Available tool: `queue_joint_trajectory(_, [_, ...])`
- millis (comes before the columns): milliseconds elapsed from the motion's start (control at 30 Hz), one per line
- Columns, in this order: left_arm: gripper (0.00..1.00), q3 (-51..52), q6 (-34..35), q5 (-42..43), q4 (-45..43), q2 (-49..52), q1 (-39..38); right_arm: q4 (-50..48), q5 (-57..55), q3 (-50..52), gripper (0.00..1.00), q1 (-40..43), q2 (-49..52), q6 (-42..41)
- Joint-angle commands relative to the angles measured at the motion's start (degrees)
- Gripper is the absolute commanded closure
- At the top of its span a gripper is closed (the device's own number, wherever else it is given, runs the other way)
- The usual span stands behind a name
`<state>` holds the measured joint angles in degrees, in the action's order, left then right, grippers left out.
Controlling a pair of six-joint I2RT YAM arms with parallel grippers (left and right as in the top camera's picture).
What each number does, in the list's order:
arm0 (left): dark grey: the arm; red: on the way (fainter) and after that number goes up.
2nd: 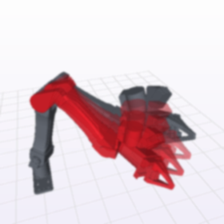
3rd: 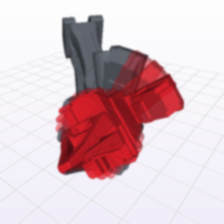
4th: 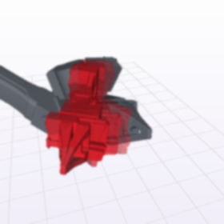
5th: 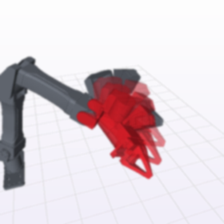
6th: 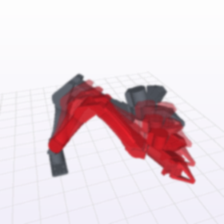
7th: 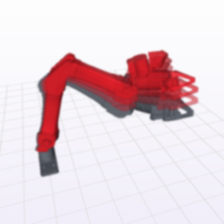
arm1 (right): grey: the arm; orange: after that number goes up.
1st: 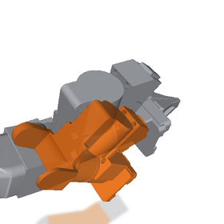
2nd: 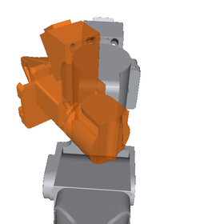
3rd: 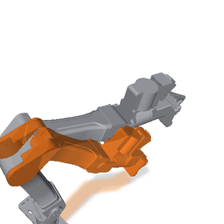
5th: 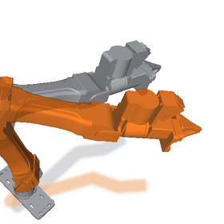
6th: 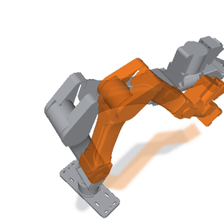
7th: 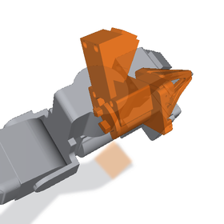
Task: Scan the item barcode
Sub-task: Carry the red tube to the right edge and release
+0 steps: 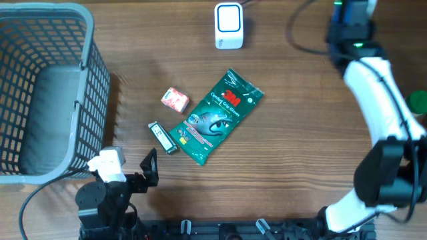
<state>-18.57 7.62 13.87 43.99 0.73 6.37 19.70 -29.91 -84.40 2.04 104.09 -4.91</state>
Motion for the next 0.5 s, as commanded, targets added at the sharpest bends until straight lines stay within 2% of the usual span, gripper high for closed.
queue_joint_trajectory(0, [0.00, 0.31, 0.13, 0.90, -0.13, -0.42, -0.15, -2.71, 0.33, 0.85, 0.95, 10.25, 10.08, -4.48])
queue_joint_trajectory(100, [0.00, 0.31, 0.13, 0.90, -0.13, -0.42, -0.15, -4.46, 0.46, 0.85, 0.95, 18.12, 18.99, -4.15])
queue_joint_trajectory(167, [0.00, 0.31, 0.13, 0.90, -0.13, -0.42, -0.15, -4.42, 2.40, 0.81, 0.88, 20.22, 19.78, -4.26])
queue_joint_trajectory(200, [0.00, 0.31, 0.13, 0.90, -0.13, -0.42, -0.15, -4.33, 3.48, 0.28, 0.63, 20.44, 19.12, -4.28])
queue_joint_trajectory(233, [0.00, 0.31, 0.13, 0.90, -0.13, -0.42, -0.15, -3.96, 4.28, -0.46, 0.47, 20.37, 18.36, -4.22])
queue_joint_trajectory(300, [0.00, 0.31, 0.13, 0.90, -0.13, -0.42, -0.15, -1.99, 11.52, -2.86, 0.01, 19.56, 15.15, -4.26])
queue_joint_trajectory(333, [0.00, 0.31, 0.13, 0.90, -0.13, -0.42, -0.15, -1.14, 17.97, -3.45, 0.00, 18.97, 13.16, -4.28])
queue_joint_trajectory(367, [0.00, 0.31, 0.13, 0.90, -0.13, -0.42, -0.15, 0.39, 35.10, -3.48, 0.00, 17.49, 9.20, -4.31])
queue_joint_trajectory(400, [0.00, 0.31, 0.13, 0.90, -0.13, -0.42, -0.15, 1.33, 44.76, -3.45, 0.00, 16.57, 7.76, -4.33])
queue_joint_trajectory(433, [0.00, 0.31, 0.13, 0.90, -0.13, -0.42, -0.15, 3.02, 59.12, -3.45, 0.00, 15.02, 6.60, -5.88])
queue_joint_trajectory(467, [0.00, 0.31, 0.13, 0.90, -0.13, -0.42, -0.15, 5.03, 69.61, -3.45, 0.00, 13.27, 6.47, -9.97])
